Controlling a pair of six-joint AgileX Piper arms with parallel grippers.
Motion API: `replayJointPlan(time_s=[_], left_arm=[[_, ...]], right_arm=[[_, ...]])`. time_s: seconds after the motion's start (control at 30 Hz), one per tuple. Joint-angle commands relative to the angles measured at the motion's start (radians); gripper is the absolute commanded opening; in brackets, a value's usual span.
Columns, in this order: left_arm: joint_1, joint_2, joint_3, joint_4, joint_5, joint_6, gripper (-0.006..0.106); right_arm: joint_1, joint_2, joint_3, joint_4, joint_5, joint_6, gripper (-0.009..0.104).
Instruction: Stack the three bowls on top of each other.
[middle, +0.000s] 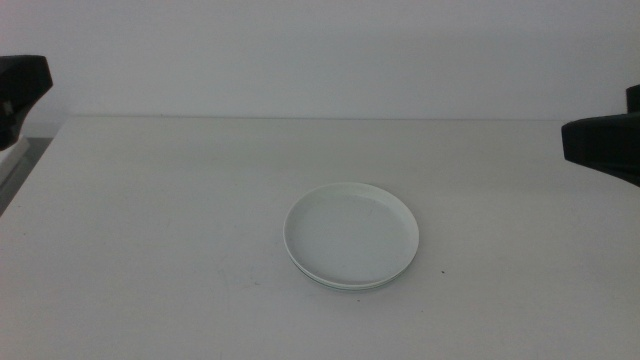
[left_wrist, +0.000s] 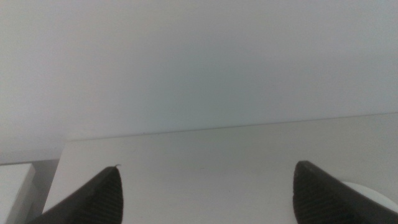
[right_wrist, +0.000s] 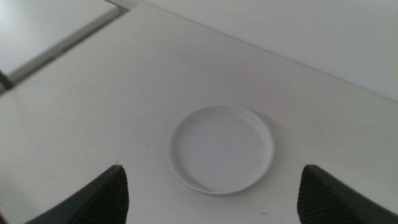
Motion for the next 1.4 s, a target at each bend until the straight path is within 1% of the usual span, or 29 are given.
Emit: replayJointPlan(time_s=[0.0, 0.07, 0.1, 0.13, 0.2, 0.27, 0.3, 0.4, 0.5, 0.57, 0.67, 0.73, 0.97, 1.37], left_arm=[[0.001, -0.007, 0.002, 0.005, -0.013, -0.009, 0.094], [0.001, -0.007, 0.002, 0.005, -0.013, -0.009, 0.094], [0.001, -0.007, 0.002, 0.005, -0.013, -0.009, 0.094], [0.001, -0.007, 0.002, 0.005, -0.013, -0.009, 0.094], [0.001, -0.007, 0.002, 0.01, -0.013, -0.009, 0.094], [0.001, -0.007, 0.002, 0.023, -0.013, -0.009, 0.094], [0.001, -0.007, 0.002, 0.024, -0.013, -0.009, 0.094], [0.001, -0.007, 0.002, 0.023, -0.013, -0.006, 0.094], [0.001, -0.007, 0.002, 0.023, -0.013, -0.006, 0.094], [0.001, -0.007, 0.002, 0.023, -0.013, -0.006, 0.094], [0.001, -0.007, 0.002, 0.023, -0.013, -0.009, 0.094], [0.001, -0.007, 0.002, 0.023, -0.013, -0.009, 0.094], [0.001, -0.007, 0.002, 0.023, -0.013, -0.009, 0.094], [0.001, -0.007, 0.002, 0.023, -0.02, -0.009, 0.094]], right_arm=[[-0.004, -0.005, 0.006, -0.065, -0.028, -0.003, 0.086], [-0.004, -0.016, 0.006, -0.158, -0.066, 0.043, 0.088], [-0.004, -0.027, 0.006, -0.206, -0.084, 0.102, 0.093], [-0.004, -0.035, 0.007, -0.245, -0.106, 0.176, 0.093], [-0.004, -0.065, 0.02, -0.342, -0.184, 0.282, 0.093], [-0.023, -0.101, 0.058, -0.39, -0.292, 0.321, 0.093], [-0.045, -0.124, 0.088, -0.392, -0.364, 0.326, 0.093], [-0.136, -0.185, 0.18, -0.373, -0.505, 0.33, 0.093], [-0.217, -0.241, 0.261, -0.368, -0.541, 0.335, 0.093], [-0.25, -0.271, 0.301, -0.37, -0.541, 0.338, 0.093], [-0.257, -0.284, 0.327, -0.37, -0.55, 0.338, 0.093], [-0.257, -0.284, 0.331, -0.347, -0.563, 0.338, 0.093], [-0.257, -0.286, 0.334, -0.347, -0.562, 0.338, 0.093], [-0.257, -0.427, 0.334, -0.347, -0.559, 0.338, 0.093]])
